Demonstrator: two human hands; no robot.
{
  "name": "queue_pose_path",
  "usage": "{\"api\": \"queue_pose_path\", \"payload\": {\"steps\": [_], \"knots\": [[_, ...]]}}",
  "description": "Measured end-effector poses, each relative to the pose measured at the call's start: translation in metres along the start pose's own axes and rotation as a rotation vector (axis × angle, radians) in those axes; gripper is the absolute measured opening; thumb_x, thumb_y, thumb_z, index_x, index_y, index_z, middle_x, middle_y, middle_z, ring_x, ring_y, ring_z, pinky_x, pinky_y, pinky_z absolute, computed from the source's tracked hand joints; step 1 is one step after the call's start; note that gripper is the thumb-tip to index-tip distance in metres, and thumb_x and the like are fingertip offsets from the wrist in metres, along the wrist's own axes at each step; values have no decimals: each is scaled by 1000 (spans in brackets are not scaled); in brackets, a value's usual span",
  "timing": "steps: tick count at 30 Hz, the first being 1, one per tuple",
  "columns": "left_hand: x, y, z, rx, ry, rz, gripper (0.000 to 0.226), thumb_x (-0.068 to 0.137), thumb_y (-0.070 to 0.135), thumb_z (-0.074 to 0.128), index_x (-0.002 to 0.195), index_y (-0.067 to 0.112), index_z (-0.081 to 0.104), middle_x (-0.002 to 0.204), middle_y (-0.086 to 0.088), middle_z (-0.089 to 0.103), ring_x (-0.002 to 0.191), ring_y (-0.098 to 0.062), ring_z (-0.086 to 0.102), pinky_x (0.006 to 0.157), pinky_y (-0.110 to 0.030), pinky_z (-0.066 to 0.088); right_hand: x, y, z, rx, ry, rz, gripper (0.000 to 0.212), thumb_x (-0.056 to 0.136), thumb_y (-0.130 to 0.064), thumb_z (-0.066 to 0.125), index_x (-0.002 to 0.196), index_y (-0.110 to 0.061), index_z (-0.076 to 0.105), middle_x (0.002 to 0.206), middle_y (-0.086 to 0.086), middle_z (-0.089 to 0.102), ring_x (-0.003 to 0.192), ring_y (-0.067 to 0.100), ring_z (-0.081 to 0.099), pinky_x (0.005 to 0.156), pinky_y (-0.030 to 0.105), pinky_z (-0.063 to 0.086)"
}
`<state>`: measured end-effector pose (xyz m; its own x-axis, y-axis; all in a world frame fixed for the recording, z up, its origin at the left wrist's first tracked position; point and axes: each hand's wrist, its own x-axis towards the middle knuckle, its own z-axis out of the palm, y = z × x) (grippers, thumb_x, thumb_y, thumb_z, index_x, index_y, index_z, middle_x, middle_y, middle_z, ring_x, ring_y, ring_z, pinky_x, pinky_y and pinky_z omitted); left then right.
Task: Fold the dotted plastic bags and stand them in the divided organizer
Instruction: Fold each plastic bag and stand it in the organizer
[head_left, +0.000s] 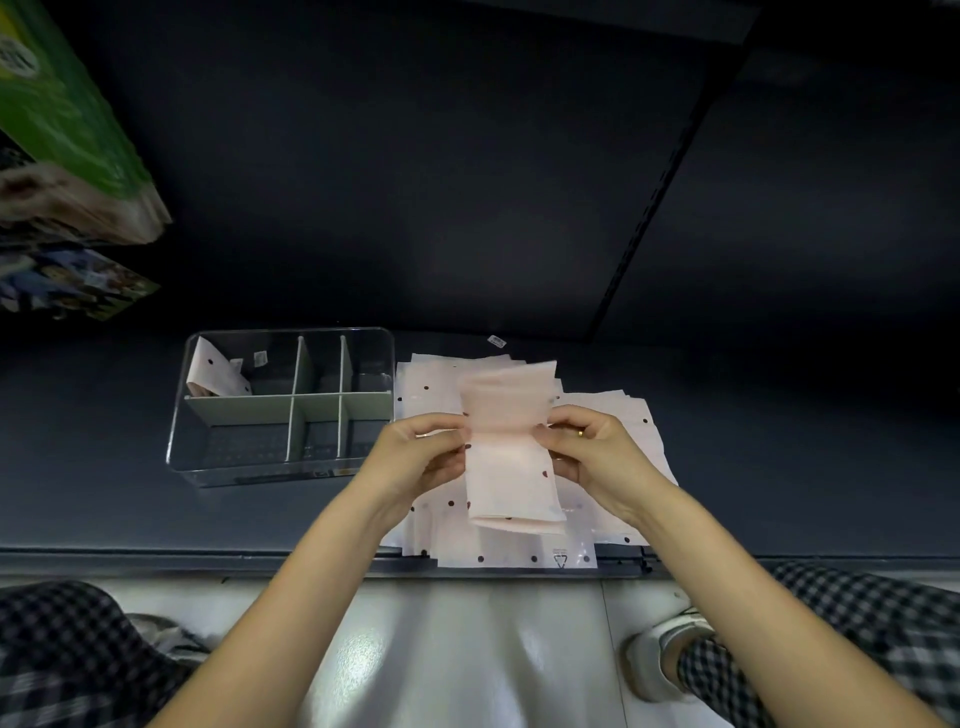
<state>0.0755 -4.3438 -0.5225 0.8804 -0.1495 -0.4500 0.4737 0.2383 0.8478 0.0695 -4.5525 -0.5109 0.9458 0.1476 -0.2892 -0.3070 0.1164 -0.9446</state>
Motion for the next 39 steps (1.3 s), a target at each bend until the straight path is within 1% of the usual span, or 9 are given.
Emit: {"api": "queue_pose_path", "payload": {"steps": [8, 14, 19, 22, 25, 28, 32, 35, 39], "knots": [[1, 2, -3, -59, -54, 16, 27, 90, 1, 55, 71, 15, 70, 76, -6, 69, 65, -14, 68, 60, -21, 54, -5, -7, -4, -185, -54, -130, 45, 87, 13, 49, 65, -19, 73, 77, 2, 72, 77, 11, 68, 65, 18, 52], [1, -9, 9, 101, -67, -17, 21, 90, 27, 62, 88, 9, 71, 83, -7, 72, 73, -16, 66, 67, -24, 55, -4, -2, 2, -278, 2, -234, 44, 84, 16, 46, 67, -15, 72, 73, -4, 71, 73, 8, 66, 64, 18, 53], [1, -14, 14, 188, 123, 182, 20, 87, 17, 66, 72, 3, 68, 74, -8, 63, 70, -20, 57, 71, -33, 50, 2, -5, 4, -497, -27, -230, 40, 86, 5, 50, 84, -27, 74, 116, -19, 60, 112, -3, 52, 84, 14, 45], [1, -7, 12, 468, 39, 379, 16, 85, 20, 68, 69, 21, 71, 64, 8, 65, 65, -9, 57, 67, -26, 45, 9, -14, 15, -598, -219, -146, 30, 95, -19, 52, 115, -40, 58, 124, -22, 54, 115, -7, 51, 87, 7, 42], [2, 4, 10, 572, -33, 447, 19, 85, 20, 68, 67, 27, 70, 66, 5, 67, 64, -5, 57, 62, -23, 45, 17, -13, 29, -839, -414, -63, 16, 96, -27, 51, 107, -26, 63, 101, -9, 67, 94, 8, 62, 84, 25, 47], [7, 16, -10, 435, -20, 416, 15, 86, 18, 65, 74, 26, 72, 70, 11, 69, 65, 0, 61, 57, -14, 46, 25, -16, 35, -698, -392, 16, 24, 97, -21, 50, 91, -5, 67, 87, 3, 68, 81, 13, 64, 79, 31, 54], [16, 21, -48, 434, -195, 220, 11, 85, 16, 68, 93, 21, 71, 83, -1, 75, 77, -12, 70, 67, -25, 57, 41, -20, 41, -480, -336, 87, 21, 96, -22, 51, 88, -13, 69, 89, 0, 74, 87, 14, 70, 71, 22, 55], [26, 27, -75, 422, -123, 189, 13, 88, 16, 65, 85, 24, 74, 84, -5, 74, 76, -18, 67, 76, -35, 57, 61, -18, 56, -498, -331, 85, 13, 93, -20, 57, 94, -15, 69, 95, -1, 74, 91, 15, 70, 73, 22, 56], [43, 46, -112, 349, -51, 276, 19, 93, 15, 56, 83, 20, 71, 76, 4, 72, 73, -9, 66, 65, -25, 57, 96, -18, 99, -502, -278, 39, 8, 86, -18, 66, 93, -18, 70, 92, -5, 74, 85, 12, 71, 69, 19, 55]]}}
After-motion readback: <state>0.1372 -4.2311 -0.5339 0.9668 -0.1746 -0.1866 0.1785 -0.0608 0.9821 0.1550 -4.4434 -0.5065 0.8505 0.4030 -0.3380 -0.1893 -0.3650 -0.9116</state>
